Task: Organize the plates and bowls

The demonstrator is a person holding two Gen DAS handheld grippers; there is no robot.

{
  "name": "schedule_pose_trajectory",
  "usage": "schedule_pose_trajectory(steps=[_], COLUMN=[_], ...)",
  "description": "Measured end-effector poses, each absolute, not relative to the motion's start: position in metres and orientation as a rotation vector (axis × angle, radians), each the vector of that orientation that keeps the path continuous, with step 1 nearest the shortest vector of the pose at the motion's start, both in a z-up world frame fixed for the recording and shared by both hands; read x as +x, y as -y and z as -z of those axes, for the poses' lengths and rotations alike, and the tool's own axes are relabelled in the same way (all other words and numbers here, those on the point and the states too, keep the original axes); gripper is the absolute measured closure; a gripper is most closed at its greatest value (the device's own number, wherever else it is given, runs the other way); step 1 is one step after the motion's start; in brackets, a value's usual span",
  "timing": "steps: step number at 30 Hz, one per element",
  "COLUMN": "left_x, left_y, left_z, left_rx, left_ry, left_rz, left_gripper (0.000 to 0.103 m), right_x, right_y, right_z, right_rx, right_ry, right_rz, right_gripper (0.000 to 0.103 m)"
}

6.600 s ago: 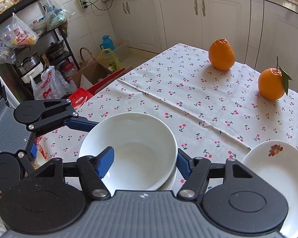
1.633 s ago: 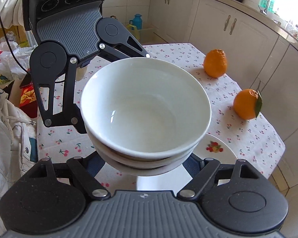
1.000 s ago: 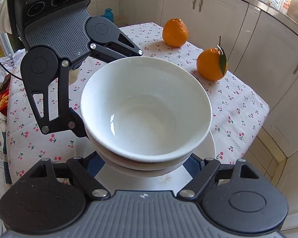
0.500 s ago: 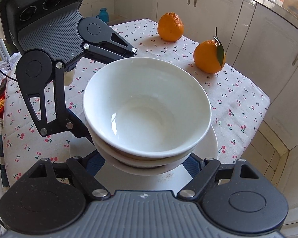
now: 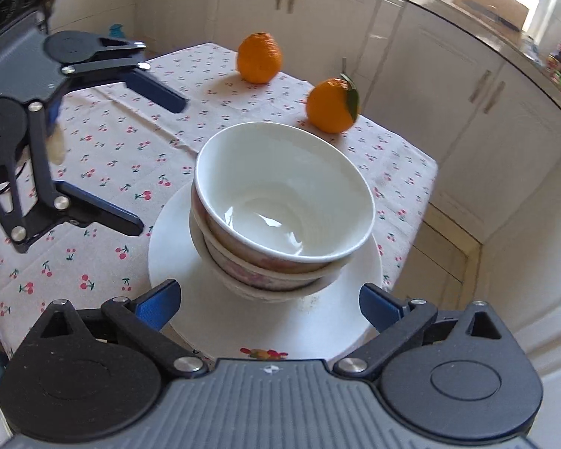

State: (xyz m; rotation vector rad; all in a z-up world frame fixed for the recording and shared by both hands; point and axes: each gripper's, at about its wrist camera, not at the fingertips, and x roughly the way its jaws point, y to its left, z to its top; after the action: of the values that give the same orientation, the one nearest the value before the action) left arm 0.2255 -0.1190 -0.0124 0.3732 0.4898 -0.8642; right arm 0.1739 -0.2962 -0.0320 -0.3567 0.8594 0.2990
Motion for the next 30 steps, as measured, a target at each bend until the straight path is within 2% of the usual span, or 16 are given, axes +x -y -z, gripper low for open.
schedule_pose_trajectory(steps=[6,13,30], left_x=[0.197,0.174,0.151], left_y=[0.105,0.089,0.073], left_z=[-0.001,-0.016,-0.03], left_rx=[0.255,0.125,0.069], left_ry=[-0.55,-0.596,-0.564], left_rz=[0.586,0.423,0.312], left_gripper=[0.001,0.001,0.001], right_x=[0.141,0.103,0.085], right_y=[0.283,0.263,0.24], right_z=[0.018,0.001,-0.014], right_rx=[-0.15,0.029,-0.005], right_ry=[-0.826,-0.752,-0.657], right_rz=[0.06,0.125,0.156], right_gripper=[0.0,0.0,0.0])
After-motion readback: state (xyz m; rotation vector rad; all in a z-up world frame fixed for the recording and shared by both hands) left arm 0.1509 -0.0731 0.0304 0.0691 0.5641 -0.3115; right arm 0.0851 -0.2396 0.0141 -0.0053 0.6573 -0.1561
